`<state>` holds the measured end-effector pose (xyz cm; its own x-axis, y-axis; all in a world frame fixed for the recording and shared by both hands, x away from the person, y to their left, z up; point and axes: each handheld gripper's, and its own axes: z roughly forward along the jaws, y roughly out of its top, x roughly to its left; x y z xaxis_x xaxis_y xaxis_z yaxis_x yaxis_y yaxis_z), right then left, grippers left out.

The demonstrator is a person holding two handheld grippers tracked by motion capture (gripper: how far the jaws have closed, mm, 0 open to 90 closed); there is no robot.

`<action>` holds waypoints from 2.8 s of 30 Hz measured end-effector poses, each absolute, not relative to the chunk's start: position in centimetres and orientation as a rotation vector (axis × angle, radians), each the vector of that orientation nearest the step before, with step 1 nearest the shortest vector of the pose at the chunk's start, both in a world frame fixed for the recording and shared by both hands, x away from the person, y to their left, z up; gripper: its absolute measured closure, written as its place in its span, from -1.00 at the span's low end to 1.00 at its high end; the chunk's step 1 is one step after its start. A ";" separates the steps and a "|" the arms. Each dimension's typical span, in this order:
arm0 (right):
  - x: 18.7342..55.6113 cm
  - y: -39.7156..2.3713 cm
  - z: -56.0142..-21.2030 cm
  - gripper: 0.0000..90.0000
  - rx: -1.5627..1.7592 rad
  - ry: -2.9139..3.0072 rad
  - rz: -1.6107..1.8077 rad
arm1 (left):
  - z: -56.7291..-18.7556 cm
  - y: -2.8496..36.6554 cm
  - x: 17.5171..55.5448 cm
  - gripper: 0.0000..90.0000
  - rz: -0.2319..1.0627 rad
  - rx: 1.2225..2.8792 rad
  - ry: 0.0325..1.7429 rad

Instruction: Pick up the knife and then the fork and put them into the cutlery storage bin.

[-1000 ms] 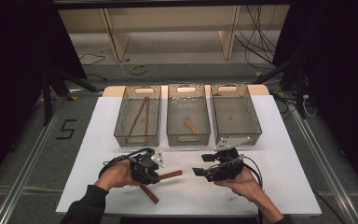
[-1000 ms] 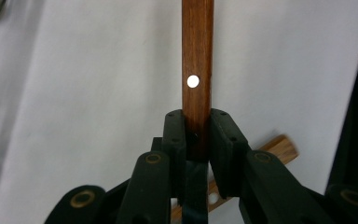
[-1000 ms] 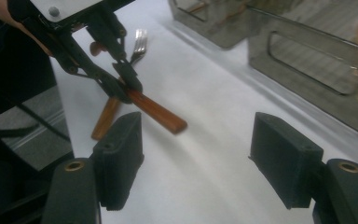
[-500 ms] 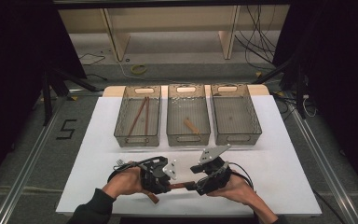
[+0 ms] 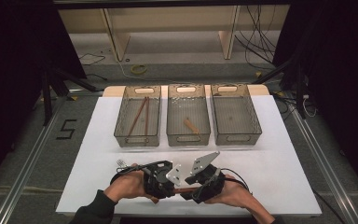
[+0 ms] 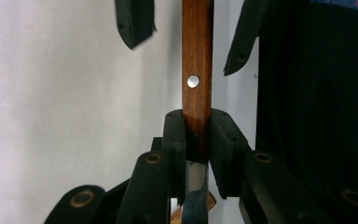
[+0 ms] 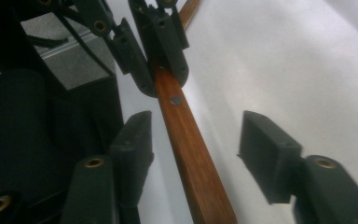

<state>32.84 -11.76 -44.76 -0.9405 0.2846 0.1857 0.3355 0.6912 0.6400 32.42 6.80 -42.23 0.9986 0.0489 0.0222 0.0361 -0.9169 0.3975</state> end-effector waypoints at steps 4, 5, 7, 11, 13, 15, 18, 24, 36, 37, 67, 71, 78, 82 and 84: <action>32.6 -11.6 -44.9 0.19 -0.490 -2.831 -1.062 | -42.1 6.7 32.2 0.71 0.040 2.731 0.039; 32.6 -11.6 -44.9 0.22 -0.480 -2.830 -1.064 | -42.1 6.7 32.2 0.71 0.038 2.731 0.034; 32.6 -11.6 -45.0 0.28 -0.468 -2.833 -1.062 | -42.1 6.7 32.1 0.71 0.037 2.730 0.025; 32.5 -11.5 -45.0 0.40 -0.439 -2.828 -1.052 | -42.1 6.7 32.1 0.70 0.032 2.731 0.002; 32.4 -11.5 -45.1 0.47 -0.430 -2.825 -1.051 | -42.2 6.7 32.1 0.70 0.033 2.728 -0.002; 32.4 -11.5 -45.1 0.53 -0.418 -2.822 -1.049 | -42.3 6.7 32.1 0.70 0.032 2.723 -0.009; 32.3 -11.5 -45.1 0.57 -0.395 -2.822 -1.053 | -42.3 6.7 32.1 0.70 0.030 2.723 -0.020; 32.1 -11.4 -45.1 0.67 -0.349 -2.816 -1.048 | -42.4 6.8 32.1 0.67 0.028 2.723 -0.041; 32.9 -12.4 -44.6 0.68 -0.444 -2.802 -1.089 | -41.8 7.3 32.8 0.21 0.094 2.643 0.079; 32.9 -12.5 -44.6 0.68 -0.463 -2.800 -1.092 | -41.7 7.4 32.9 0.11 0.111 2.631 0.095; 35.9 -17.3 -42.2 0.68 -0.827 -2.797 -1.297 | -39.7 11.9 34.3 -0.47 0.234 2.332 0.387; 36.1 -17.7 -41.9 0.68 -0.861 -2.796 -1.318 | -39.9 12.6 34.2 -0.47 0.238 2.313 0.401; 36.7 -18.8 -41.0 0.68 -0.933 -2.785 -1.374 | -40.7 13.9 34.4 -0.48 0.238 2.293 0.449; 37.4 -19.6 -40.3 0.68 -0.984 -2.777 -1.410 | -41.2 14.7 34.8 -0.48 0.230 2.286 0.484; 37.8 -20.0 -39.9 0.68 -1.014 -2.772 -1.430 | -41.5 15.0 34.9 -0.49 0.233 2.288 0.499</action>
<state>37.84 -20.04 -39.93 -0.8004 0.5799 0.1520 0.4599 0.4313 0.7762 34.91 15.00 -41.53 0.9067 0.4215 0.0138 0.2812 -0.6287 0.7251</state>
